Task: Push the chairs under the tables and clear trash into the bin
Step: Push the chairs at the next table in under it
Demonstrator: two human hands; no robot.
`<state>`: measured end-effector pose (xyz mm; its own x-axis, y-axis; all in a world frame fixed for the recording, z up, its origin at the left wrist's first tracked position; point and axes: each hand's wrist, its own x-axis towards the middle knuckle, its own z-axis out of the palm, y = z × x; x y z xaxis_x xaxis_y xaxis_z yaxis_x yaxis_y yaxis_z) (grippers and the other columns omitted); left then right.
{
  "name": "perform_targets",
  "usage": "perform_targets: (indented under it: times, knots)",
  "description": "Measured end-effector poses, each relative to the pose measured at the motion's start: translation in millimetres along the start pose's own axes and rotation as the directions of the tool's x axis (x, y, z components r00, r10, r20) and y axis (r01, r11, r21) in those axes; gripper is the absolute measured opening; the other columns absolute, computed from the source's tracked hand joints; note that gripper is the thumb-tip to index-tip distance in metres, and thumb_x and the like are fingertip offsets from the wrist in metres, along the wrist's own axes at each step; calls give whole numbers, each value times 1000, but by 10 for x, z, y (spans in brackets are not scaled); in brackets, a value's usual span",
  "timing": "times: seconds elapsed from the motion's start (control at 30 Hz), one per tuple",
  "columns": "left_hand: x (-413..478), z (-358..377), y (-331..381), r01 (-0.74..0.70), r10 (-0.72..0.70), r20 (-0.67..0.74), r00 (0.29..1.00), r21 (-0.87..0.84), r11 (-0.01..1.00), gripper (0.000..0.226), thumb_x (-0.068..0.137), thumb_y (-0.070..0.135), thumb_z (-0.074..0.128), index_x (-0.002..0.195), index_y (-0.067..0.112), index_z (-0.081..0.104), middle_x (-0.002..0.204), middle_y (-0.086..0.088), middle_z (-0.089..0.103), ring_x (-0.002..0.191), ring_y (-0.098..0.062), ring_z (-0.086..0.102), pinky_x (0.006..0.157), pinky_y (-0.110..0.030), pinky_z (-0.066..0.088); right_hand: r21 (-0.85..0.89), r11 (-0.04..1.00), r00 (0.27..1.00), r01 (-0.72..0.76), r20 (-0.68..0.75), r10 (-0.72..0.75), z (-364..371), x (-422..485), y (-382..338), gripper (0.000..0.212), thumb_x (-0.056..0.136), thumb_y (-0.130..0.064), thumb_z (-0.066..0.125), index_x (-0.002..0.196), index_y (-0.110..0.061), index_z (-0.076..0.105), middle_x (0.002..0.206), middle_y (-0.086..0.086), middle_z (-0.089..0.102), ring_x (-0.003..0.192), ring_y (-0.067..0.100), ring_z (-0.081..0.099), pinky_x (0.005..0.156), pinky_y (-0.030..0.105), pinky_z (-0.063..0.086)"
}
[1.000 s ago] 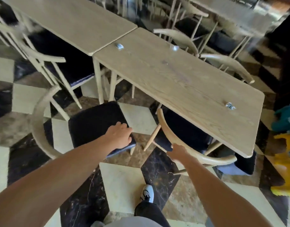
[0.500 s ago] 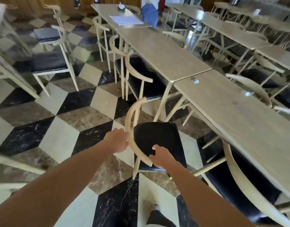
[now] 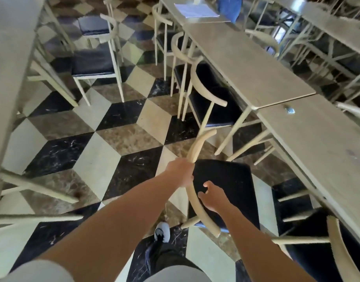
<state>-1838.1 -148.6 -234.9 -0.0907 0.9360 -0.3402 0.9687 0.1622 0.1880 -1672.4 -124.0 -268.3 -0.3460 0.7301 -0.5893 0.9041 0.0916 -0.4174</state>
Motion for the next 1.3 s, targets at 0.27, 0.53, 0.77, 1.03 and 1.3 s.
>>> perform_targets:
  times: [0.27, 0.53, 0.77, 1.03, 1.3]
  knots:
    - [932, -124, -182, -265, 250, 112, 962, 153, 952, 26, 100, 33, 50, 120, 18, 56, 112, -8, 62, 98, -27, 62, 83, -42, 56, 163, 973, 984, -163, 95, 149, -29, 554, -158, 55, 100, -29, 51, 150, -13, 37, 124, 9, 60, 98, 21, 58, 74, 30, 43]
    - [1699, -113, -367, -588, 509, 315, 801, 252, 769, 16, 97, 28, 51, 108, 16, 54, 109, -6, 57, 103, -30, 60, 83, -45, 53, 354, 845, 916, -400, 133, 378, 119, 832, -170, 55, 98, -33, 53, 148, -16, 39, 132, 11, 56, 106, 24, 60, 80, 29, 47]
    - [2207, -168, -635, -861, 686, 526, 502, 227, 456, 23, 99, 28, 48, 118, 15, 52, 117, -8, 51, 113, -30, 48, 85, -45, 50, 384, 698, 785, -604, 134, 605, 413, 950, -469, 48, 97, -42, 51, 138, -17, 52, 138, 11, 56, 124, 31, 54, 99, 34, 45]
    - [2894, -119, -913, -957, 781, 556, 283, 223, 188, 34, 97, 26, 51, 129, 15, 46, 131, -9, 47, 121, -30, 42, 99, -43, 42, 281, 660, 681, -697, -28, 732, 803, 1116, -749, 56, 94, -66, 46, 134, -28, 50, 134, 4, 50, 127, 29, 44, 105, 47, 33]
    - [3339, 282, -1003, -961, 899, 433, 63, 271, -64, 59, 84, 63, 50, 116, 14, 58, 113, -10, 61, 111, -34, 52, 97, -49, 35, 180, 719, 632, -671, -368, 682, 1277, 1105, -570, 59, 88, -78, 33, 109, -28, 58, 97, 1, 67, 93, 30, 62, 91, 52, 42]
